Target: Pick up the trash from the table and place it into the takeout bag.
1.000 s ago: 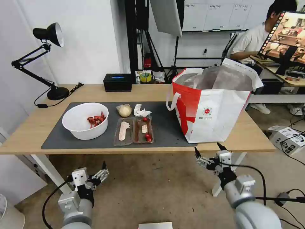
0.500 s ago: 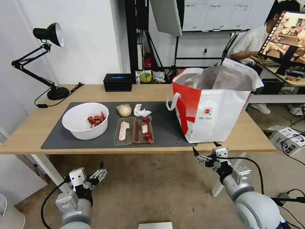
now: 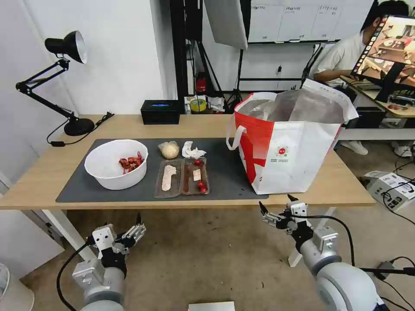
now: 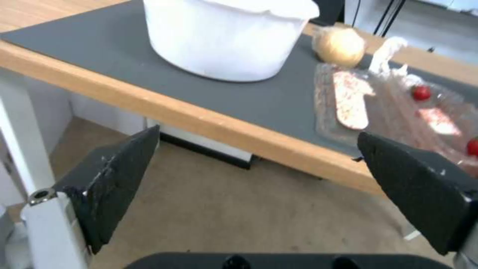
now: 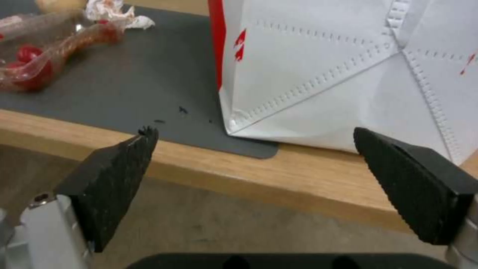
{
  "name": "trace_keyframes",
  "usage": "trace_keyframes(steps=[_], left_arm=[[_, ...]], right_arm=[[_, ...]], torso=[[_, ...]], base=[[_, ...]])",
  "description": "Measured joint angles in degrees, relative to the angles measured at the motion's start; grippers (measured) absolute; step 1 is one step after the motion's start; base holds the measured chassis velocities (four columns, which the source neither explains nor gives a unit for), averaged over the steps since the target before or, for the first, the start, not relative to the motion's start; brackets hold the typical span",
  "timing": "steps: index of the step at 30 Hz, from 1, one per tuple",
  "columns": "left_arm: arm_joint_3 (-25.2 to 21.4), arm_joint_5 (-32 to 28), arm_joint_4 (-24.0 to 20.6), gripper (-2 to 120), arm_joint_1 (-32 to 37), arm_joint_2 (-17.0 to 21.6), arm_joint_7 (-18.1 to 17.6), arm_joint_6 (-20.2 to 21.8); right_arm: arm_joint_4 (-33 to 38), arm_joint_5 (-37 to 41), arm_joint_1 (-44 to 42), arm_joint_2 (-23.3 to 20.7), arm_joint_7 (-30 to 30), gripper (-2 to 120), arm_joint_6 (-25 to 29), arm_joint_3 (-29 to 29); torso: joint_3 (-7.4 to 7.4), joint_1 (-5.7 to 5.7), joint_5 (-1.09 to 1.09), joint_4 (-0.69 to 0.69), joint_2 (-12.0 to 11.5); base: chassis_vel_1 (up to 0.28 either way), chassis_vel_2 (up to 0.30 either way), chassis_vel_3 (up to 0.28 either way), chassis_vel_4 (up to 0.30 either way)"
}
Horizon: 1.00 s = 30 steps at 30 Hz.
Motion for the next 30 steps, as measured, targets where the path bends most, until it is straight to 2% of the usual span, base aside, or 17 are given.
trace_keyframes(steps=[9, 11, 12, 13, 17, 18, 20, 30], left_arm=[[0.44, -3.22, 0.51, 100, -1.18, -0.03, 0.04, -2.18], [1.06, -6.26, 0.58, 100, -1.66, -0.02, -0.02, -3.04], [1.98, -11.26, 0.59, 100, -2.47, -0.03, -0.41, -3.77], [1.98, -11.26, 0.59, 100, -2.47, -0.03, -0.41, -3.77], [5.29, -29.47, -0.29, 100, -5.91, -0.27, -4.12, -5.61], [5.29, -29.47, -0.29, 100, -5.91, -0.27, -4.12, -5.61], [7.10, -37.08, -0.63, 100, -8.48, -0.84, -7.26, -6.13], [10.98, -43.63, 0.18, 100, -11.42, -1.55, -8.05, -10.17]], right_arm=[[-0.31, -0.71, 0.19, 0.23, -0.02, 100, 0.06, -0.80], [-0.36, -0.72, 0.25, 0.28, -0.06, 100, 0.19, -0.93], [-0.45, -0.70, 0.32, 0.34, -0.12, 100, 0.72, -1.05], [-0.45, -0.70, 0.32, 0.34, -0.12, 100, 0.72, -1.05], [-0.53, -0.42, 0.42, 0.59, -0.22, 100, 1.82, -1.35], [-0.53, -0.42, 0.42, 0.59, -0.22, 100, 1.82, -1.35], [-0.52, -0.33, 0.43, 0.66, -0.23, 100, 2.38, -1.42], [-0.25, -0.20, 0.32, 0.60, -0.21, 100, 2.99, -1.39]], torso=[[0.00, 0.00, 0.00, 0.00, 0.00], [0.00, 0.00, 0.00, 0.01, 0.00], [0.00, 0.00, 0.00, 0.01, 0.00], [0.00, 0.00, 0.00, 0.01, 0.00], [0.00, 0.00, 0.01, 0.00, 0.00], [0.00, 0.00, 0.01, 0.00, 0.00], [0.00, 0.00, 0.01, 0.00, 0.00], [0.00, 0.00, 0.01, 0.00, 0.00]], base=[[0.000, 0.000, 0.000, 0.000], [0.000, 0.000, 0.000, 0.000], [0.000, 0.000, 0.000, 0.000], [0.000, 0.000, 0.000, 0.000], [0.000, 0.000, 0.000, 0.000], [0.000, 0.000, 0.000, 0.000], [0.000, 0.000, 0.000, 0.000], [0.000, 0.000, 0.000, 0.000]])
